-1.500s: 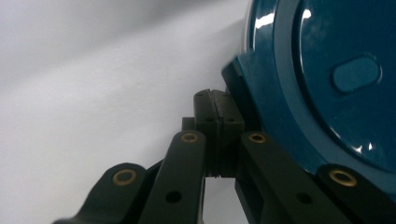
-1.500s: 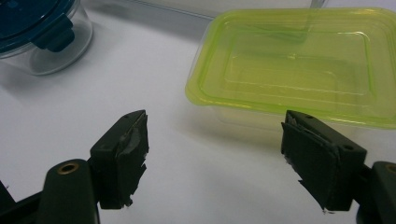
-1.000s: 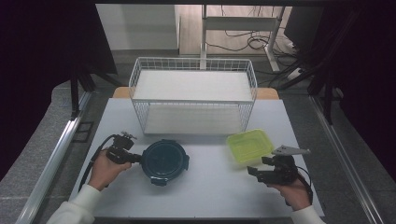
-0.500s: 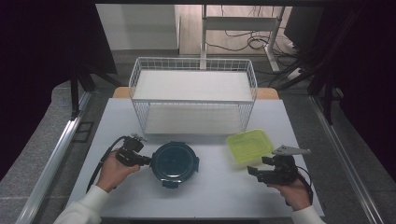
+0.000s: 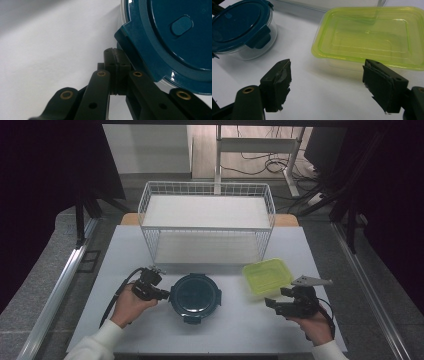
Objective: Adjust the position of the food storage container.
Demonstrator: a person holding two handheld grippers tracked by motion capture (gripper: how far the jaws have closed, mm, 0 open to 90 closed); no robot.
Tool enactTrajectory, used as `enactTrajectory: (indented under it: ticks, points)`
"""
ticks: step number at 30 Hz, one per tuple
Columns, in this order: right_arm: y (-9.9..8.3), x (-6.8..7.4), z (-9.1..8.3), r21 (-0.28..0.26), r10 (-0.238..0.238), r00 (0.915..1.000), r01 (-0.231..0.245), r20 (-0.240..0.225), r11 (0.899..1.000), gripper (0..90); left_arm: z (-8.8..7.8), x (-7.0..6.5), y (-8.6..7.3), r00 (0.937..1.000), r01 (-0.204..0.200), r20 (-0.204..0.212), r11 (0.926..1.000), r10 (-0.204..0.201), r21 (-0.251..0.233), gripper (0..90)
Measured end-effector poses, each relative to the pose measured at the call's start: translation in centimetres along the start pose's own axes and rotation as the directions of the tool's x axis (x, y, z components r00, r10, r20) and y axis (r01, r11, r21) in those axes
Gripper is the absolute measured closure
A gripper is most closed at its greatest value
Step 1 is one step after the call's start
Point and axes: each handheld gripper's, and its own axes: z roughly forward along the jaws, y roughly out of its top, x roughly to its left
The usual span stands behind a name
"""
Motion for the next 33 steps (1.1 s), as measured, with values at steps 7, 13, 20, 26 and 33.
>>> enactTrajectory:
  ticks: [7, 13, 20, 26, 33]
  points:
    - [0.0, -0.1, -0.1, -0.004, 0.001, 1.0000, -0.001, 0.006, 1.000, 22.7, 0.3, -1.0, 0.4, 0.9996, -0.018, 0.024, 0.9998, 0.018, -0.002, 90.0]
    - [0.1, 0.0, -0.2, -0.008, 0.003, 1.0000, -0.002, 0.005, 1.000, 22.0, 0.7, -1.6, 0.6, 0.9990, -0.031, 0.032, 0.9995, 0.031, 0.009, 90.0]
    - [0.2, -0.1, -0.7, -0.049, 0.023, 0.9997, -0.024, -0.005, 0.999, 21.6, -0.3, -0.8, 0.4, 0.9976, -0.007, 0.067, 0.9975, 0.012, -0.070, 90.0]
    - [0.5, 0.1, -1.1, -0.077, 0.016, 0.9998, -0.017, -0.012, 0.997, 21.6, -1.7, -0.5, -0.5, 0.9980, 0.014, 0.063, 0.9876, -0.005, -0.156, 88.2]
    - [0.8, 0.9, -1.0, -0.091, 0.019, 0.9991, -0.022, -0.039, 0.996, 21.0, -2.6, -0.7, -1.6, 0.9981, 0.043, 0.054, 0.9683, -0.030, -0.246, 78.6]
